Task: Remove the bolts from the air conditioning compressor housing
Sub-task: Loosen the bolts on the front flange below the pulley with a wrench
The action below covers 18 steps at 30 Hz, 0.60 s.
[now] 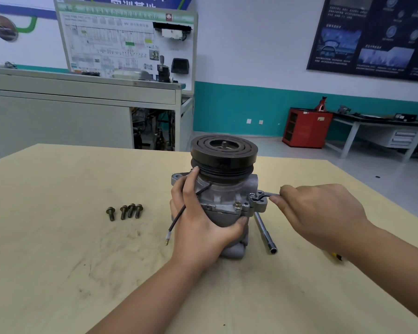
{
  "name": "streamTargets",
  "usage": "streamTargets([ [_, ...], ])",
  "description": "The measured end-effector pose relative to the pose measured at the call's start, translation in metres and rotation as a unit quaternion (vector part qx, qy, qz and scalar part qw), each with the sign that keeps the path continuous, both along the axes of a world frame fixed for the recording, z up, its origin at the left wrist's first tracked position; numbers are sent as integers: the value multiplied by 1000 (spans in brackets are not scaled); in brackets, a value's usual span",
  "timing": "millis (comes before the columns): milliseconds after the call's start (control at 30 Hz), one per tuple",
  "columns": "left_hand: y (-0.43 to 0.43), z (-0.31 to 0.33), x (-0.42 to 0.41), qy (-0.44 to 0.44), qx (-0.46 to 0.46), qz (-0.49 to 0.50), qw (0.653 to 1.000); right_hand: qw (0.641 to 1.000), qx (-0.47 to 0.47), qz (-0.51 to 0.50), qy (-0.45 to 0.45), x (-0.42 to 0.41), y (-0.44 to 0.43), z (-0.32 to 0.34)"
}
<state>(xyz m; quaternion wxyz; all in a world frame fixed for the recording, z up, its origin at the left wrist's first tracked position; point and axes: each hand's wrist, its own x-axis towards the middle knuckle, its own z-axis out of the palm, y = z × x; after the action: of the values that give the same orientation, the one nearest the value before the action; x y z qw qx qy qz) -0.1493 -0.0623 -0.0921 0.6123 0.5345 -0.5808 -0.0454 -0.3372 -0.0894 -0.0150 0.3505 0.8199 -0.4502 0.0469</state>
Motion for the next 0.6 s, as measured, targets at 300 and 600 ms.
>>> streamTargets([
  [300, -3, -2, 5, 4, -8, -25, 1000, 993, 37, 85, -69, -6, -25, 1],
  [600, -7, -6, 28, -54, -16, -56, 997, 959, 40, 224, -168, -6, -51, -4],
])
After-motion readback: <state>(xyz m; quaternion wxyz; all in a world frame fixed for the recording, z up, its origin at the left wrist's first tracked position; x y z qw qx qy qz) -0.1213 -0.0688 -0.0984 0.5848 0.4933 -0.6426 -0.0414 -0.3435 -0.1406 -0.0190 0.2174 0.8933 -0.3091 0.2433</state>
